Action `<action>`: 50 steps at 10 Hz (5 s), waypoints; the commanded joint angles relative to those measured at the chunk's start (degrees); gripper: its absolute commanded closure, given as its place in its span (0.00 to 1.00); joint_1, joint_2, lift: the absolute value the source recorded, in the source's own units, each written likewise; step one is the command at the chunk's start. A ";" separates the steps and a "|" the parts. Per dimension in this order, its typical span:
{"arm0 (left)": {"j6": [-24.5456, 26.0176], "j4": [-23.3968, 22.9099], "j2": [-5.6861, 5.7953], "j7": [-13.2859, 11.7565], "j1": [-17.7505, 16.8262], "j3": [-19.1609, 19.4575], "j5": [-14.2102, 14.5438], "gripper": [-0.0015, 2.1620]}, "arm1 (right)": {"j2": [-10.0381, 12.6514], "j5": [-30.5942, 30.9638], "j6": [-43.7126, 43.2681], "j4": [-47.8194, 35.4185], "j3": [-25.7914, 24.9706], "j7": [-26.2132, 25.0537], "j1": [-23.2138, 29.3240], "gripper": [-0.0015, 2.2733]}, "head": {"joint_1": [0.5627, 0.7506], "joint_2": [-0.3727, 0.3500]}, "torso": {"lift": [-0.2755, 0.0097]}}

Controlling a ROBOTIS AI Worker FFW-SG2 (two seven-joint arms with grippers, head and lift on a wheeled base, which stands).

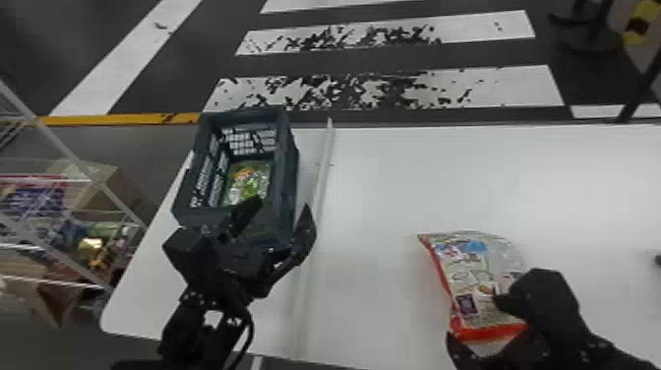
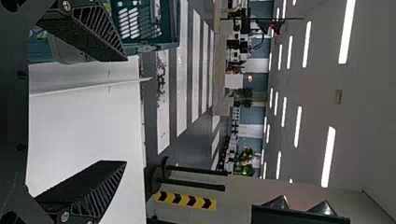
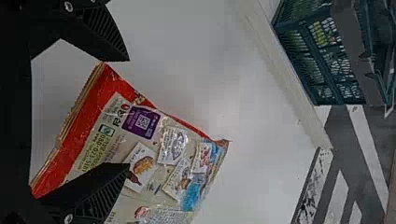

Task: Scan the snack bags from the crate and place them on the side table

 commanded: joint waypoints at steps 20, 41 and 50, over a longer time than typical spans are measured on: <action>1.00 1.20 -0.59 0.00 -0.84 -0.06 -0.27 0.04 | 4.19 -3.20 -12.55 15.32 -4.44 0.16 -6.00 0.99 | 0.70 0.80 | 0.64; 1.88 0.32 -0.59 -0.18 -0.23 -0.41 -0.44 0.04 | 6.12 7.35 -7.46 16.99 6.99 1.21 -12.77 0.99 | 0.70 0.94 | 0.64; 1.88 0.15 -0.59 -0.18 0.30 0.21 -0.44 0.04 | 7.71 7.35 -7.46 22.35 7.96 0.25 -19.89 0.99 | 0.70 0.93 | 0.64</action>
